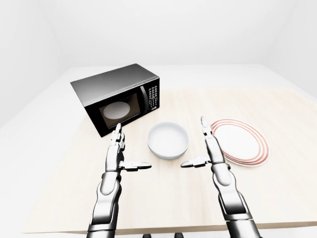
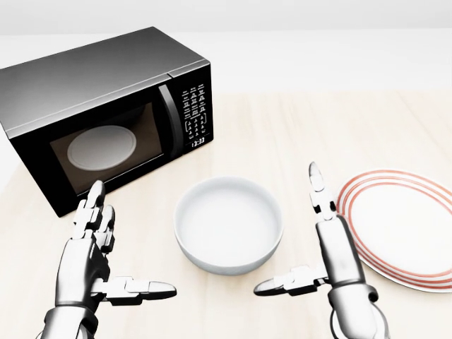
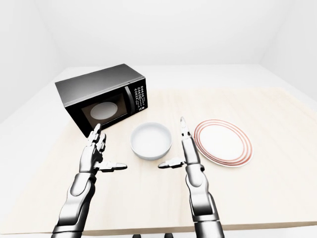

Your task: Pick up the white bowl and put it on the plate.

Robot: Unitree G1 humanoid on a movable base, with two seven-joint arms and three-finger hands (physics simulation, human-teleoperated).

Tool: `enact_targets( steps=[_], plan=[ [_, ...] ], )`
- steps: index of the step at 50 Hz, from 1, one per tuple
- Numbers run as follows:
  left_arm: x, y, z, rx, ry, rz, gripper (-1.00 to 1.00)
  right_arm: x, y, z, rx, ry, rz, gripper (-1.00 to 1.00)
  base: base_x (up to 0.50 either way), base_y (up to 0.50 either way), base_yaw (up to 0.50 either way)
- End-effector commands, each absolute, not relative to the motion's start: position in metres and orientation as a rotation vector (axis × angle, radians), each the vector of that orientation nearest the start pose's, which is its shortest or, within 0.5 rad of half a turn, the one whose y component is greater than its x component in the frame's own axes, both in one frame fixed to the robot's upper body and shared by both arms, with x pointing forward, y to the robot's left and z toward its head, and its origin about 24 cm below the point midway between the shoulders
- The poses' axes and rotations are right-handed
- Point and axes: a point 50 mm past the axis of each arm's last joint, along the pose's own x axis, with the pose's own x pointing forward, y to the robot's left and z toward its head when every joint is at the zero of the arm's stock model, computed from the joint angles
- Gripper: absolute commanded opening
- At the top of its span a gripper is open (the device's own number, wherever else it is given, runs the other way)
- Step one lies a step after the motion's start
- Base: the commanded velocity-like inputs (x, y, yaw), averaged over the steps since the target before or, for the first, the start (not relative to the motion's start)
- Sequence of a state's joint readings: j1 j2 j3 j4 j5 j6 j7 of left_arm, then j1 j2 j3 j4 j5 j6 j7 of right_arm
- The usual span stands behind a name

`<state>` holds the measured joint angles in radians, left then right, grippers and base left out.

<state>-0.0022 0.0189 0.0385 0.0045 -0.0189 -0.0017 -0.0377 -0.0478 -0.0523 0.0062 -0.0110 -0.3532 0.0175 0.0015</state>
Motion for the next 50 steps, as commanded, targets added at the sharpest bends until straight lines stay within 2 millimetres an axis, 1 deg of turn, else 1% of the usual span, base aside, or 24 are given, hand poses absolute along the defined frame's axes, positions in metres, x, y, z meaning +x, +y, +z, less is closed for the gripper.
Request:
enact_targets(
  steps=[1,7,13,16,18,19,25,26,27,37,50],
  plan=[
    [0.254,0.16,0.041,0.0,0.0,0.0,1.0,0.266,-0.154,0.057,-0.617,-0.052,0.029,1.0,0.0,0.0,0.0],
    [0.254,0.16,0.041,0.0,0.0,0.0,1.0,0.265,-0.153,0.06,-0.722,-0.054,0.062,1.0,0.0,0.0,0.0],
    [0.254,0.16,0.041,0.0,0.0,0.0,1.0,0.268,-0.153,0.057,-0.829,-0.054,0.089,1.0,0.0,0.0,0.0],
    [0.254,0.16,0.041,0.0,0.0,0.0,1.0,0.268,-0.152,0.059,-0.844,-0.056,0.096,1.0,0.0,0.0,0.0],
    [0.254,0.16,0.041,0.0,0.0,0.0,1.0,0.268,-0.151,0.058,-0.88,-0.058,0.109,1.0,0.0,0.0,0.0],
    [0.254,0.16,0.041,0.0,0.0,0.0,1.0,0.267,-0.148,0.057,-0.928,-0.061,0.129,1.0,0.0,0.0,0.0],
    [0.254,0.16,0.041,0.0,0.0,0.0,1.0,0.268,-0.141,0.057,-1.0,-0.07,0.17,1.0,0.0,0.0,0.0],
    [0.254,0.16,0.041,0.0,0.0,0.0,1.0,0.279,-0.13,0.068,-1.278,-0.135,0.183,1.0,0.0,0.0,0.0],
    [0.254,0.16,0.041,0.0,0.0,0.0,1.0,0.28,-0.13,0.069,-1.296,-0.139,0.184,1.0,0.0,0.0,0.0],
    [0.254,0.16,0.041,0.0,0.0,0.0,1.0,0.281,-0.126,0.068,-1.345,-0.151,0.198,1.0,0.0,0.0,0.0],
    [0.254,0.16,0.041,0.0,0.0,0.0,1.0,0.28,-0.121,0.07,-1.368,-0.156,0.221,1.0,0.0,0.0,0.0]
  ],
)
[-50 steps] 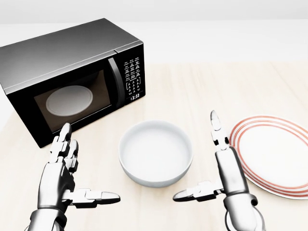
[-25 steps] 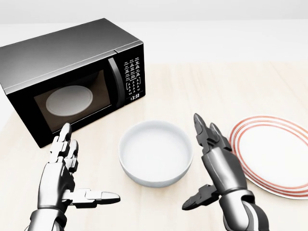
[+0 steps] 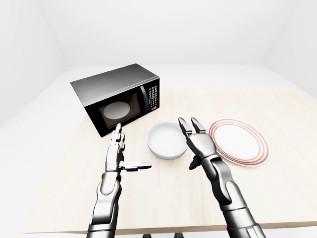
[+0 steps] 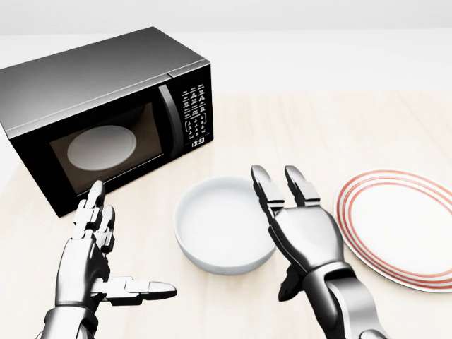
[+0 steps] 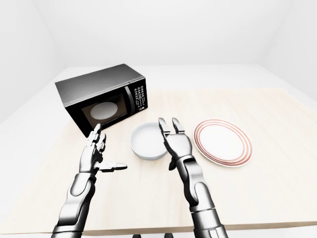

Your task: Pick up the white bowl and put it on the plate.

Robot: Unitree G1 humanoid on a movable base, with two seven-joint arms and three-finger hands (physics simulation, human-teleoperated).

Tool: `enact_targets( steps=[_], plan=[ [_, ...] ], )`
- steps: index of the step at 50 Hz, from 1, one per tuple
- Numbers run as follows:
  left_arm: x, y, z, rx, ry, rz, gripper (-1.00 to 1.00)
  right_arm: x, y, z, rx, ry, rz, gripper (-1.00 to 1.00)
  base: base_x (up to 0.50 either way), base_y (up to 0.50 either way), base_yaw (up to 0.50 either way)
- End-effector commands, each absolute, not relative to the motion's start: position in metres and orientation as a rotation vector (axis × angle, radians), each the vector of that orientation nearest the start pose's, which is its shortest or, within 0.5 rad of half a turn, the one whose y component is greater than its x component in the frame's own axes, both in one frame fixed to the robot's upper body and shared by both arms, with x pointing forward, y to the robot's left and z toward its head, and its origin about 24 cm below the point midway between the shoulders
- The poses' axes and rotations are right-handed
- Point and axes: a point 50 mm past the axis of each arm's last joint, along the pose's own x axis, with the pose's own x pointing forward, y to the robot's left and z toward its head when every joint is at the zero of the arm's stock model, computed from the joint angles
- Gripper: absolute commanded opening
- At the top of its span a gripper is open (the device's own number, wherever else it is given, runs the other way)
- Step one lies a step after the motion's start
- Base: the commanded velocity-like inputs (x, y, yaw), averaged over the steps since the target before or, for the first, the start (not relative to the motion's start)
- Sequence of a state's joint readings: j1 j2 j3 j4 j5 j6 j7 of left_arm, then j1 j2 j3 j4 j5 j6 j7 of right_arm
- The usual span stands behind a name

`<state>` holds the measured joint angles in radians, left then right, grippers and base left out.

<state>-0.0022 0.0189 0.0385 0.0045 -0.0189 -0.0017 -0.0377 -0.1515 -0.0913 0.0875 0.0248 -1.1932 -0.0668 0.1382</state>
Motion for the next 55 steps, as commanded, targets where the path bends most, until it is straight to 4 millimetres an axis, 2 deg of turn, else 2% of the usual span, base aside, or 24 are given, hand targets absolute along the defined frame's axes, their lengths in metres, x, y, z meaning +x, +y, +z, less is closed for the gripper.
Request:
enact_targets(
  steps=[1,10,43,55],
  plan=[
    [0.254,0.16,0.041,0.0,0.0,0.0,1.0,0.28,-0.121,0.07,-1.37,-0.156,0.224,1.0,0.0,0.0,0.0],
    [0.254,0.16,0.041,0.0,0.0,0.0,1.0,0.28,-0.116,0.068,-1.397,-0.154,0.255,1.0,0.0,0.0,0.0],
    [0.254,0.16,0.041,0.0,0.0,0.0,1.0,0.279,-0.097,0.04,-1.511,-0.07,0.416,1.0,0.0,0.0,0.0],
    [0.254,0.16,0.041,0.0,0.0,0.0,1.0,0.276,-0.089,0.039,-1.549,-0.051,0.469,1.0,0.0,0.0,0.0]
  ],
)
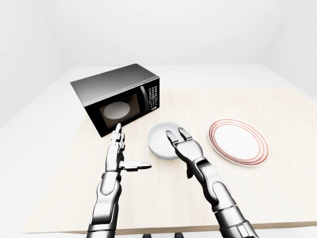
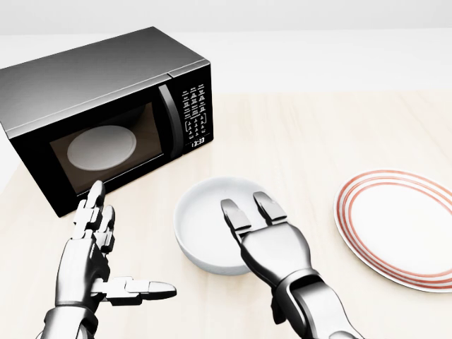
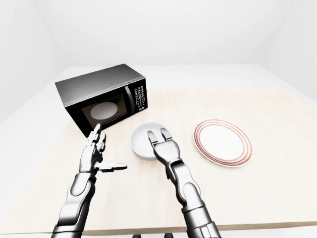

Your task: Pick up the white bowl and put it on the plate.

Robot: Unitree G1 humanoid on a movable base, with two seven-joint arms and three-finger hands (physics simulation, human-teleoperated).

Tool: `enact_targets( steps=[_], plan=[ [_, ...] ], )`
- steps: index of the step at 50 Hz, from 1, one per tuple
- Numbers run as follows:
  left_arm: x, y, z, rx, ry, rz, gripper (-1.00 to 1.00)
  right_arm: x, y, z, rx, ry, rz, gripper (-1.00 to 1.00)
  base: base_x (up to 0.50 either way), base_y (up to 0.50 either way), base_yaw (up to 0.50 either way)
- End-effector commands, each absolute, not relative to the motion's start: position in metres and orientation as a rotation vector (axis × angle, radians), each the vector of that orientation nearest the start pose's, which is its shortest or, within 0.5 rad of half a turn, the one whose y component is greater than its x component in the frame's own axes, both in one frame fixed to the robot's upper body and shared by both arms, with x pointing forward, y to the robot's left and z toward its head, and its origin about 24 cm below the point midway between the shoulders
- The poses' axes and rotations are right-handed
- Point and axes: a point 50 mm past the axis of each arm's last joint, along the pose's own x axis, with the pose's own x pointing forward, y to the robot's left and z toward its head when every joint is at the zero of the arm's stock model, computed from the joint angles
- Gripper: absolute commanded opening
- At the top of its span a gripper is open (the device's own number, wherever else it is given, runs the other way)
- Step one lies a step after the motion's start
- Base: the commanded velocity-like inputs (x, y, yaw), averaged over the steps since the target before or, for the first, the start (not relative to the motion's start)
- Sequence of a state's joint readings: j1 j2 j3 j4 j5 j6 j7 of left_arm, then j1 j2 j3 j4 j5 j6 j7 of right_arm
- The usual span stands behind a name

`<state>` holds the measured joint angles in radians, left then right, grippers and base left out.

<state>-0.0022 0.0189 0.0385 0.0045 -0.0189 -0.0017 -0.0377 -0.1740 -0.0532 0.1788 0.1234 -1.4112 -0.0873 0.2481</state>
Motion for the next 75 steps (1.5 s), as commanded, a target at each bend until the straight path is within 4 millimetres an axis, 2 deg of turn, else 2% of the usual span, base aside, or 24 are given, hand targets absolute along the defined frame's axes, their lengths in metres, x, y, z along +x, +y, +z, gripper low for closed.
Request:
enact_targets(
  steps=[1,13,31,66,67,69,75],
  plan=[
    [0.254,0.16,0.041,0.0,0.0,0.0,1.0,0.276,-0.087,0.039,-1.552,-0.049,0.479,1.0,0.0,0.0,0.0],
    [0.254,0.16,0.041,0.0,0.0,0.0,1.0,0.28,-0.08,0.044,-1.571,-0.04,0.517,1.0,0.0,0.0,0.0],
    [0.254,0.16,0.041,0.0,0.0,0.0,1.0,0.283,-0.073,0.036,-1.579,0.007,0.591,1.0,0.0,0.0,0.0],
    [0.254,0.16,0.041,0.0,0.0,0.0,1.0,0.295,-0.075,0.03,-1.6,0.051,0.62,1.0,0.0,0.0,0.0],
    [0.254,0.16,0.041,0.0,0.0,0.0,1.0,0.295,-0.075,0.031,-1.594,0.05,0.62,-0.46,0.0,0.0,0.0],
    [0.254,0.16,0.041,0.0,0.0,0.0,1.0,0.294,-0.074,0.033,-1.588,0.043,0.615,-1.0,0.0,0.0,0.0],
    [0.254,0.16,0.041,0.0,0.0,0.0,1.0,0.295,-0.074,0.036,-1.581,0.033,0.608,-1.0,0.0,0.0,0.0]
  ],
)
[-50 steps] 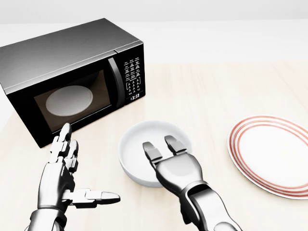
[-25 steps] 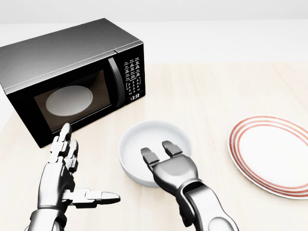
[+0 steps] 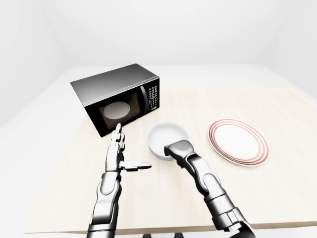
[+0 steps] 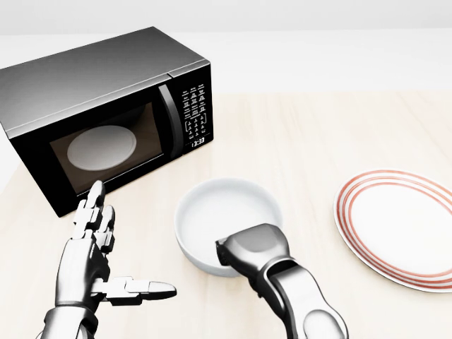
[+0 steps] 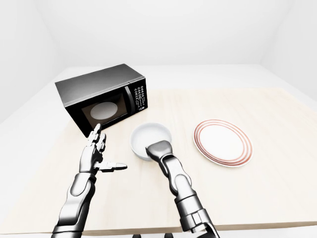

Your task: Pick up the white bowl and put it on the plate.

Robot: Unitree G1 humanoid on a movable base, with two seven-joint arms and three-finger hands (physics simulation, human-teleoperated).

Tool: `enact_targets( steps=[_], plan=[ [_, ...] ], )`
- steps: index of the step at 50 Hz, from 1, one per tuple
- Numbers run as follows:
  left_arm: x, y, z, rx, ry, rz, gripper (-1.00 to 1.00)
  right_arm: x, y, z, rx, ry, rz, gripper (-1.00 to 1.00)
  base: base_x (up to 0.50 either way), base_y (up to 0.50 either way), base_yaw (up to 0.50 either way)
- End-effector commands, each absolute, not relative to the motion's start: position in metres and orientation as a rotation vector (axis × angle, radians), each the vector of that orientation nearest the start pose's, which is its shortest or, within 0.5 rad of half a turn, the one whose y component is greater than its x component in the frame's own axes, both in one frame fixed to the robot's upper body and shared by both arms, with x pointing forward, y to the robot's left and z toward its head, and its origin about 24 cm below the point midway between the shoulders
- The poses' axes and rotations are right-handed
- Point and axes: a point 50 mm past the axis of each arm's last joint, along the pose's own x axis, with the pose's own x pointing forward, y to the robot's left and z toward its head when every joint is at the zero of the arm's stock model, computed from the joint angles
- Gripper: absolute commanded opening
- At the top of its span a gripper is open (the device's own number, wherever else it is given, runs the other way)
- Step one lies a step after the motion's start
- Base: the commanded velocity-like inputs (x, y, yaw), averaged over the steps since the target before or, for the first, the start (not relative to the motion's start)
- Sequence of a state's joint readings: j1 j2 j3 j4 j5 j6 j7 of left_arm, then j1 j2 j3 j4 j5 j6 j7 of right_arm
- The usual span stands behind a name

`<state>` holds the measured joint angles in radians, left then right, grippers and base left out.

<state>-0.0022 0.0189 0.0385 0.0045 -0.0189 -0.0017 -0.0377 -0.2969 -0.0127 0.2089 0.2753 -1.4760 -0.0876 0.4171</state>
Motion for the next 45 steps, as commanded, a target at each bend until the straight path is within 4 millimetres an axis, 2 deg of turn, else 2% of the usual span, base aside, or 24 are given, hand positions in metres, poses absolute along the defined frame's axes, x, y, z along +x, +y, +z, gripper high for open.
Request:
enact_targets(
  steps=[1,12,24,38,45],
  plan=[
    [0.254,0.16,0.041,0.0,0.0,0.0,1.0,0.295,-0.074,0.035,-1.586,0.032,0.607,-1.0,0.0,0.0,0.0],
    [0.254,0.16,0.041,0.0,0.0,0.0,1.0,0.296,-0.071,0.042,-1.566,-0.014,0.571,-1.0,0.0,0.0,0.0],
    [0.254,0.16,0.041,0.0,0.0,0.0,1.0,0.309,-0.073,0.083,-1.523,-0.158,0.419,-1.0,0.0,0.0,0.0],
    [0.254,0.16,0.041,0.0,0.0,0.0,1.0,0.308,-0.083,0.107,-1.503,-0.194,0.364,-1.0,0.0,0.0,0.0],
    [0.254,0.16,0.041,0.0,0.0,0.0,1.0,0.309,-0.089,0.112,-1.501,-0.191,0.347,-1.0,0.0,0.0,0.0]
  ],
)
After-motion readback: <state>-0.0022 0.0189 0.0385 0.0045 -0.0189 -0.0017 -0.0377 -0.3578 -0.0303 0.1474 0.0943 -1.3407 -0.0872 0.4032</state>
